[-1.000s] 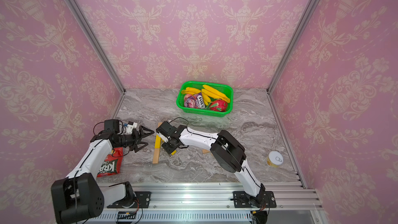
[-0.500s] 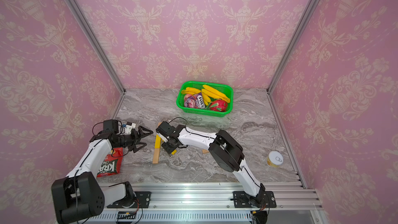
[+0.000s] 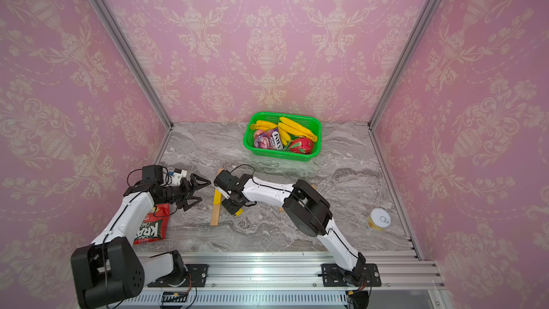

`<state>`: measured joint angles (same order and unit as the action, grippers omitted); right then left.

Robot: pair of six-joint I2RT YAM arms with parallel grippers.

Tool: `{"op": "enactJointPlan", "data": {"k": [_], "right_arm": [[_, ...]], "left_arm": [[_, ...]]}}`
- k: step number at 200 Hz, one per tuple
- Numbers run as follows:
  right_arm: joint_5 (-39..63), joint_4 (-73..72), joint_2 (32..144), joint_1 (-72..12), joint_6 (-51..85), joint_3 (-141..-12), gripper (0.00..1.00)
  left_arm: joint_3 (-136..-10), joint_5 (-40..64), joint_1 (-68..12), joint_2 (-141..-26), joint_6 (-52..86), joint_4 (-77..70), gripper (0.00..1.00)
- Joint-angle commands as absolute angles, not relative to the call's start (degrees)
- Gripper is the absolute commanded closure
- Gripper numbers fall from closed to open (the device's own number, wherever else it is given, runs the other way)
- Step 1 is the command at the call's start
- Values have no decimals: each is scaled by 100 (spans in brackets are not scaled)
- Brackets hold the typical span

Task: Assemble the letter k with building blocks
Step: Assemble the building block at the center of the board.

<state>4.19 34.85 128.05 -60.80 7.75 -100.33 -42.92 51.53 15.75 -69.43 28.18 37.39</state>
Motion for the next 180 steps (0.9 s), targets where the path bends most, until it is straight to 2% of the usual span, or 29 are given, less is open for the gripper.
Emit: {"op": "enactJointPlan", "data": {"k": [1,180], "right_arm": [[431,3657,12955,-6125,800,-10281,84],[437,3794,13144,-6163,752,-10512,84]], "left_arm": [[-4235,5055,1632,-6961,2872,3838,1],[-4065,5067,1633,-6963,2874,3806,1]]}}
